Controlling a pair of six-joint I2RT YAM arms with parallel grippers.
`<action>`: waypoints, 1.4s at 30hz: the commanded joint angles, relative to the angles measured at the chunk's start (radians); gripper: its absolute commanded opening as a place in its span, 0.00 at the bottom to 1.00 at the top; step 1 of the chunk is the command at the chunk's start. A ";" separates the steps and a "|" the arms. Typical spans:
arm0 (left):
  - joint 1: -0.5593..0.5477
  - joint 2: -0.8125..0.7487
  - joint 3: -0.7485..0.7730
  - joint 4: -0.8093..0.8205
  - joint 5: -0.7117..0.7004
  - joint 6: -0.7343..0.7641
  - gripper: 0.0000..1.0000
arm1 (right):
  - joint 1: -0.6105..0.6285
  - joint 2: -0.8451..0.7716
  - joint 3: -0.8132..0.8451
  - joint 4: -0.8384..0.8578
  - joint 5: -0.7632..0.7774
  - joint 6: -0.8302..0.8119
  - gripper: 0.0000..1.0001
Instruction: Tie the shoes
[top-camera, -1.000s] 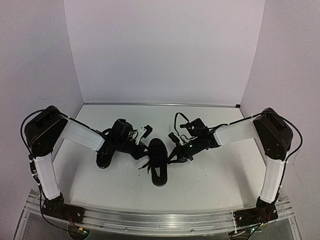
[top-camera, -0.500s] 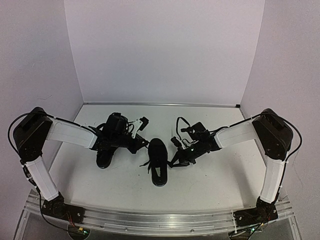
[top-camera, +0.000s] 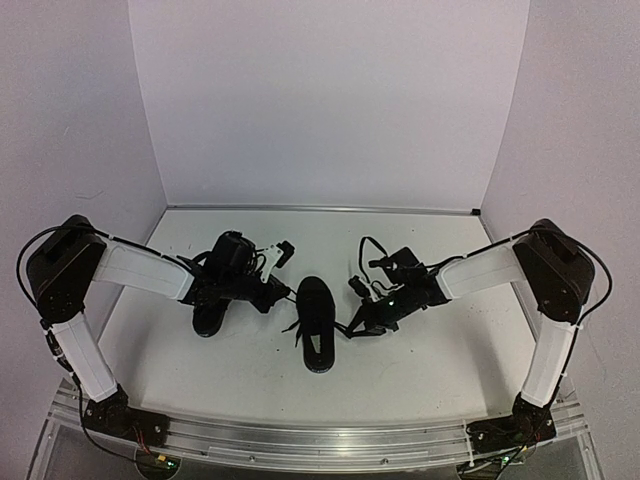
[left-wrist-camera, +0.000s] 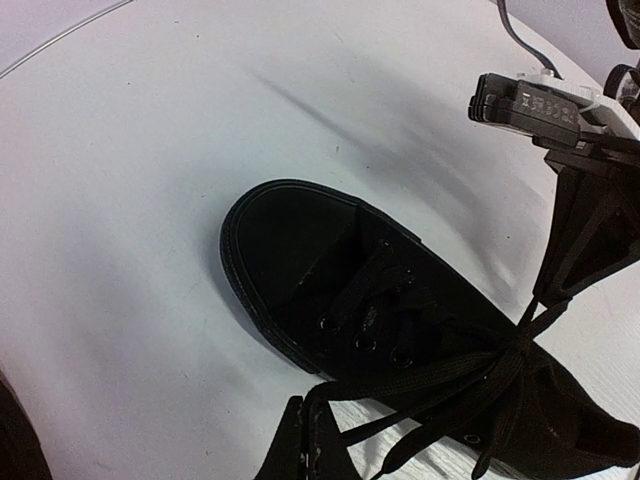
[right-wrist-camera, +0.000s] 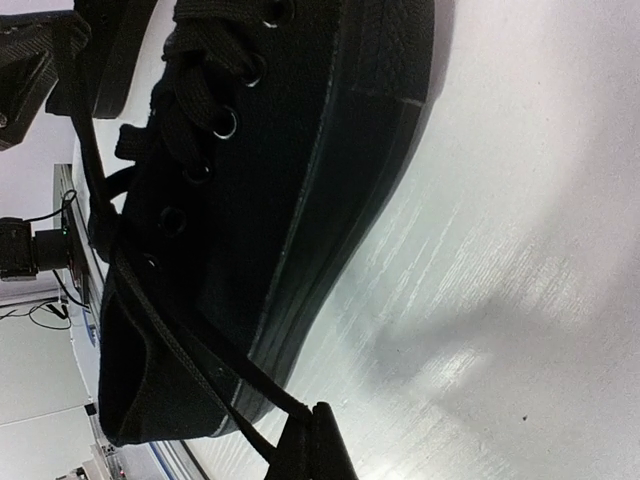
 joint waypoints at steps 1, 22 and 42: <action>0.023 -0.022 -0.005 -0.001 -0.094 0.021 0.00 | -0.007 -0.035 -0.032 -0.033 0.043 -0.023 0.00; 0.065 -0.015 -0.003 -0.022 -0.114 0.041 0.00 | -0.018 -0.057 -0.105 -0.038 0.071 -0.037 0.00; 0.087 0.000 0.026 -0.037 -0.077 0.041 0.00 | -0.024 -0.069 -0.108 -0.034 0.051 -0.039 0.00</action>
